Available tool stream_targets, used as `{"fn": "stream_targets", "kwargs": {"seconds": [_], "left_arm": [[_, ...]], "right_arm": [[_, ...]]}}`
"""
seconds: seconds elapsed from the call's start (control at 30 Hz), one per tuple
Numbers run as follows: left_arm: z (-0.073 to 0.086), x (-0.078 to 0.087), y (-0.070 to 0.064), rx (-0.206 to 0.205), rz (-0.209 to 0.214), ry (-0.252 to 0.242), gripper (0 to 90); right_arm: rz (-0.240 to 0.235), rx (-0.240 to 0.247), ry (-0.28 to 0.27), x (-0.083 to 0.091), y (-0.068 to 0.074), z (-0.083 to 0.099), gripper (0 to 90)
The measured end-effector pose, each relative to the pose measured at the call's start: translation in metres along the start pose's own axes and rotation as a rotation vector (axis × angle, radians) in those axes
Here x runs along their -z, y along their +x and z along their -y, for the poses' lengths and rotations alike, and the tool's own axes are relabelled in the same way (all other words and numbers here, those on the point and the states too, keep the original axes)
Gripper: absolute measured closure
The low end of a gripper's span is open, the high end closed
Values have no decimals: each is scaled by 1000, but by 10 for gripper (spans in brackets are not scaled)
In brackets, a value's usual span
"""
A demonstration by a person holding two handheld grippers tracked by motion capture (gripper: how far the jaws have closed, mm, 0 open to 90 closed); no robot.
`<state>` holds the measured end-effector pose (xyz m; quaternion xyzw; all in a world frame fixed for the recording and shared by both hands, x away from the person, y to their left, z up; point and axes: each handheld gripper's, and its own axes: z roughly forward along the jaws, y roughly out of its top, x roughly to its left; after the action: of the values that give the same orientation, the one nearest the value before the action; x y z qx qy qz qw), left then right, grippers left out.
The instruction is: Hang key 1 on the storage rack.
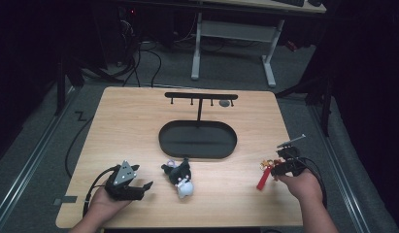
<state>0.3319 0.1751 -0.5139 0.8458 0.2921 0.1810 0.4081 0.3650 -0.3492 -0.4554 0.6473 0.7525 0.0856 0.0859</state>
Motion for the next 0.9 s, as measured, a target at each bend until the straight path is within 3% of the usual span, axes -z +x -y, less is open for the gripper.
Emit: {"fn": "stream_targets", "kwargs": {"seconds": [0.47,0.9], "left_arm": [[4,2,-1,-13,1,15,224],[4,2,1,-10,-2,16,227]], "right_arm": [[15,-74,43,-17,-13,-16,549],[40,-90,57,-17,-13,-17,555]]}}
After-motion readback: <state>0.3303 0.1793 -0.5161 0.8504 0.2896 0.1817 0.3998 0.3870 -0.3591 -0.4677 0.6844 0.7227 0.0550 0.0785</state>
